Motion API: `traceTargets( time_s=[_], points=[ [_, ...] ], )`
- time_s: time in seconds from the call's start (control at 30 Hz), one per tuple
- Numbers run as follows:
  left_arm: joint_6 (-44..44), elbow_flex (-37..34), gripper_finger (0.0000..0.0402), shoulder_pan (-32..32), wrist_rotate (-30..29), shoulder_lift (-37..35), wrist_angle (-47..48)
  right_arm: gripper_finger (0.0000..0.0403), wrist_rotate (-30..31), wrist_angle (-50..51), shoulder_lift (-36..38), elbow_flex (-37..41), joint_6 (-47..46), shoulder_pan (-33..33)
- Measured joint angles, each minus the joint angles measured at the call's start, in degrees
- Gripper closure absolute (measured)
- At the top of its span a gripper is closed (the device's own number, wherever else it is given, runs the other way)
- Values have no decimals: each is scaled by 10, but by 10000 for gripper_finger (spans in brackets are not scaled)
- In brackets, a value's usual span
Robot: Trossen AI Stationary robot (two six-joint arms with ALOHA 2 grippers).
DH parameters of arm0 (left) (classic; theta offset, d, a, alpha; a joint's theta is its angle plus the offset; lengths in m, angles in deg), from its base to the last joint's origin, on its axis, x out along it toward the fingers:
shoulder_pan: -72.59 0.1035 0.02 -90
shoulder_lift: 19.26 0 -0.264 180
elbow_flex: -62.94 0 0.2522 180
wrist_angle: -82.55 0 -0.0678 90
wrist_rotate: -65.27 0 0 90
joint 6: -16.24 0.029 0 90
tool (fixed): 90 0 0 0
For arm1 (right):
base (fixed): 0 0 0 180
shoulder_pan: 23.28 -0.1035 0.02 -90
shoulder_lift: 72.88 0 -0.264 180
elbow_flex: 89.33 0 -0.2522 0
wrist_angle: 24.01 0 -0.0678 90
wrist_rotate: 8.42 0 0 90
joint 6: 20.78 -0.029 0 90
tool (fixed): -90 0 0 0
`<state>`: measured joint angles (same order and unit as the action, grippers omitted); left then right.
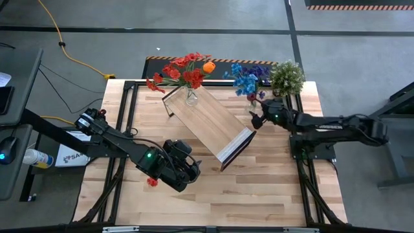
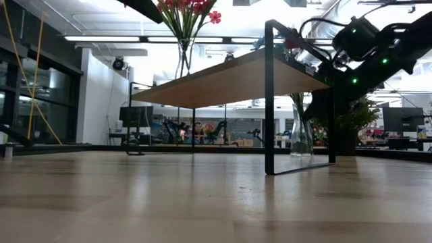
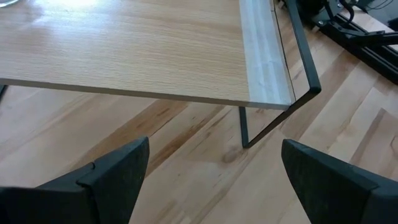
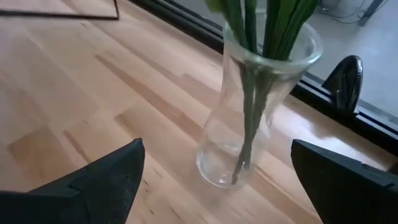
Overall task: Pick and place flowers into a vace then onto a shelf
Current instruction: Put the transparent vase on the shelf
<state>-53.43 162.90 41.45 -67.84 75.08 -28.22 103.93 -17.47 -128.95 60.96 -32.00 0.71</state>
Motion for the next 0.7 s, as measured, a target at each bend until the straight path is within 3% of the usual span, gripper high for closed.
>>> traceTargets(
  time_s=[0.4, 0.7],
  points=[
    [3, 0, 4, 0, 0, 0, 1, 13, 26, -111, -60, 0, 34, 43],
    [4, 0, 4, 0, 3, 0, 2, 13, -12, -186, -112, 0, 34, 80]
  ],
)
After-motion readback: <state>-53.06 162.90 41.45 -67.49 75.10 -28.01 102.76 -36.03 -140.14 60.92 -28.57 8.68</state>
